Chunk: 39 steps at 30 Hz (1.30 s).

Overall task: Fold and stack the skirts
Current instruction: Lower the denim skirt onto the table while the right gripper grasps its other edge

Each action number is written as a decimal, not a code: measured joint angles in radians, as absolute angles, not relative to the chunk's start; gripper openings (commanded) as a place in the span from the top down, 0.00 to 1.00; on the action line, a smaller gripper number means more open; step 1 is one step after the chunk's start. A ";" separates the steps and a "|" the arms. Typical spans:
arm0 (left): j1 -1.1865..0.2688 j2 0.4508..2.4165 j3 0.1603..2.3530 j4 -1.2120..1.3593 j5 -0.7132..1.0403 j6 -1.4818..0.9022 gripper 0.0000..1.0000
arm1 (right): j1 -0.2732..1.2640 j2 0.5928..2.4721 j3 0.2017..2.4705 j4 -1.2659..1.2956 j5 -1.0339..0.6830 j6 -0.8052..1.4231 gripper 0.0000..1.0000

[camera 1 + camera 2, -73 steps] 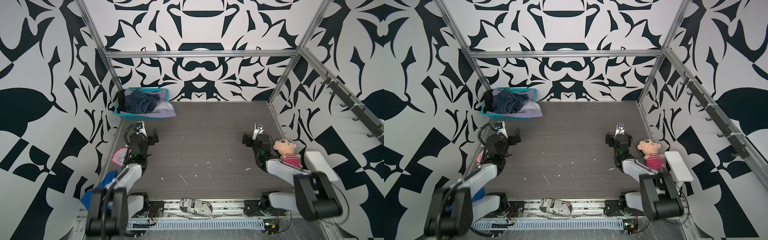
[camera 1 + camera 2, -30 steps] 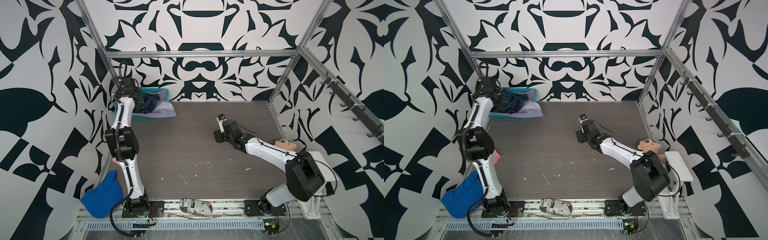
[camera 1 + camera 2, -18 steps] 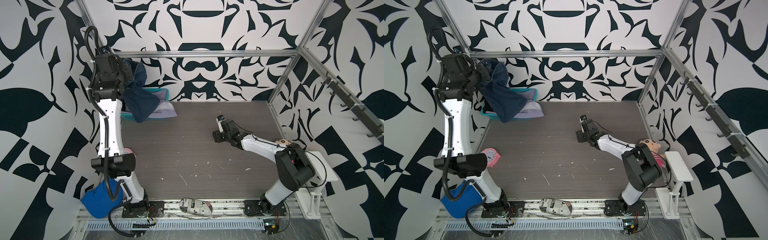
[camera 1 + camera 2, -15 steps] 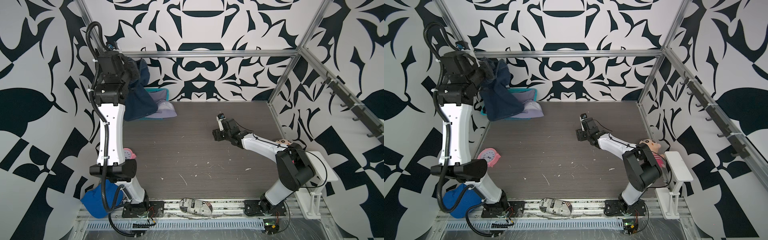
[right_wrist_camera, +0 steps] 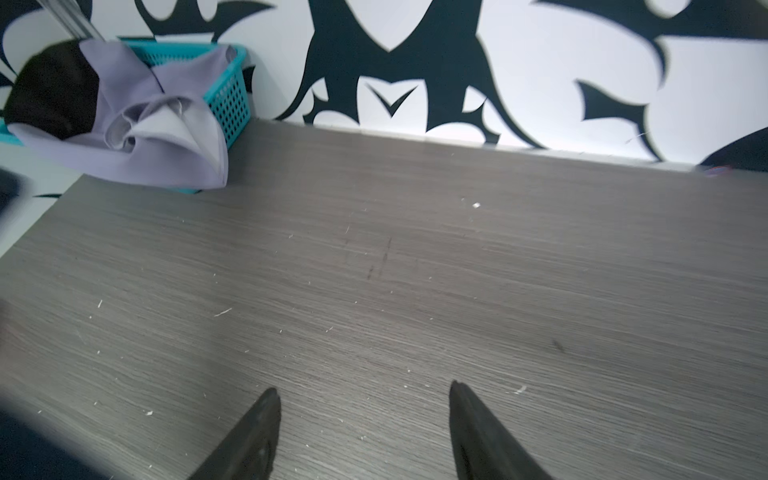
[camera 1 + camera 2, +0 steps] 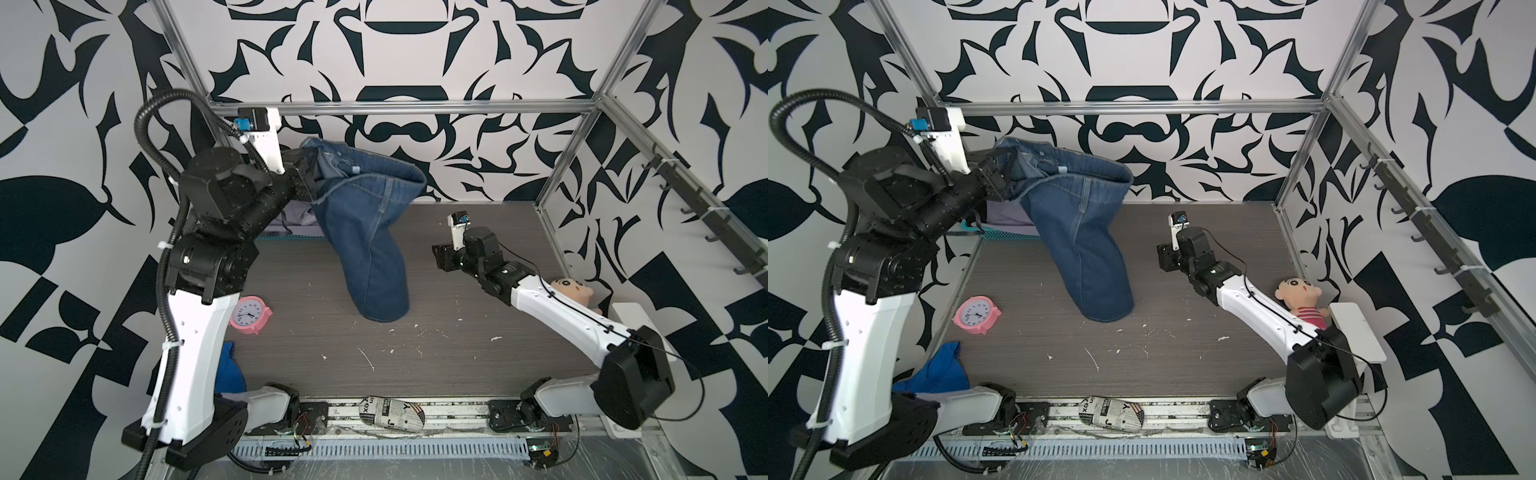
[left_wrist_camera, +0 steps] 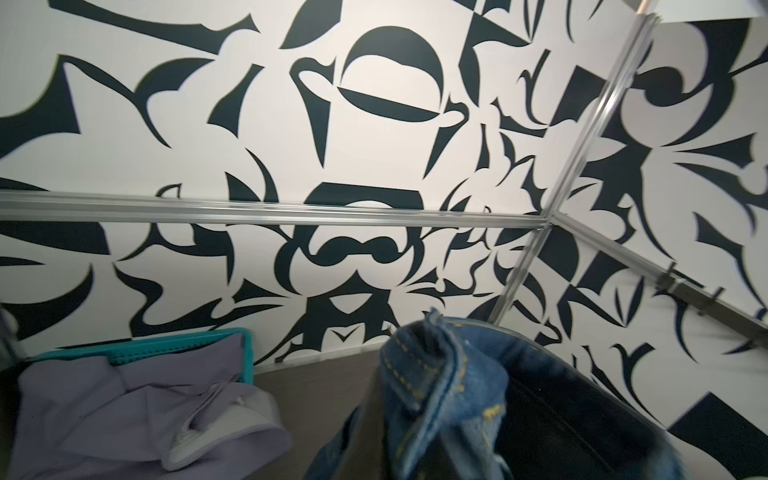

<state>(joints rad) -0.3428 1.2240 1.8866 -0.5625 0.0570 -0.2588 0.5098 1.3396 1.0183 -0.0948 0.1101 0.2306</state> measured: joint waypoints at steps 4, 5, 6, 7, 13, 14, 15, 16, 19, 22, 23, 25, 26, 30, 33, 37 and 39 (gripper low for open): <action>-0.344 1.135 1.604 -0.458 0.095 -0.322 1.00 | 0.500 1.254 0.990 -0.123 0.120 0.230 0.31; -0.344 1.127 1.534 -0.429 0.101 -0.336 1.00 | 0.496 1.232 0.977 -0.125 0.111 0.228 0.30; -0.344 1.125 1.456 -0.400 0.108 -0.350 1.00 | 0.490 1.211 0.965 -0.129 0.102 0.226 0.30; -0.344 1.132 1.391 -0.374 0.114 -0.360 1.00 | 0.482 1.192 0.954 -0.134 0.089 0.226 0.30; -0.343 1.221 1.118 -0.314 0.131 -0.377 1.00 | 0.426 1.196 0.945 -0.146 -0.100 0.231 0.30; -0.343 1.221 1.092 -0.312 0.129 -0.376 1.00 | 0.423 1.211 0.945 -0.145 -0.147 0.235 0.30; -0.343 1.217 1.070 -0.307 0.126 -0.375 1.00 | 0.426 1.234 0.945 -0.140 -0.203 0.243 0.30; -0.343 1.215 1.058 -0.301 0.120 -0.374 1.00 | 0.438 1.265 0.946 -0.131 -0.262 0.255 0.30; -0.343 1.208 1.053 -0.278 0.109 -0.372 1.00 | 0.518 1.383 0.979 -0.132 -0.360 0.284 0.29; -0.343 1.197 1.053 -0.259 0.097 -0.369 1.00 | 0.629 1.523 1.045 -0.129 -0.395 0.315 0.29; -0.343 1.195 1.054 -0.257 0.094 -0.369 1.00 | 0.656 1.556 1.061 -0.127 -0.394 0.326 0.29; -0.343 1.190 1.054 -0.257 0.086 -0.367 1.00 | 0.706 1.617 1.074 -0.097 -0.397 0.358 0.28; -0.343 1.188 1.054 -0.258 0.083 -0.367 1.00 | 0.720 1.634 1.074 -0.082 -0.402 0.372 0.28; -0.343 1.168 1.054 -0.259 0.060 -0.366 1.00 | 0.742 1.700 1.077 -0.020 -0.414 0.427 0.47; -0.343 1.149 1.054 -0.265 0.044 -0.366 1.00 | 0.752 1.749 1.102 -0.016 -0.415 0.442 0.57; -0.343 1.126 1.054 -0.274 0.028 -0.360 1.00 | 0.760 1.773 1.114 -0.011 -0.414 0.442 0.62; -0.343 1.114 1.054 -0.275 0.021 -0.354 1.00 | 0.761 1.772 1.119 -0.013 -0.405 0.445 0.86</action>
<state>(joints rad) -0.3428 1.1137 1.0542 -0.2752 0.0208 -0.3542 0.7612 1.7718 1.1194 -0.0132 -0.4053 0.4446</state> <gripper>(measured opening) 0.086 0.315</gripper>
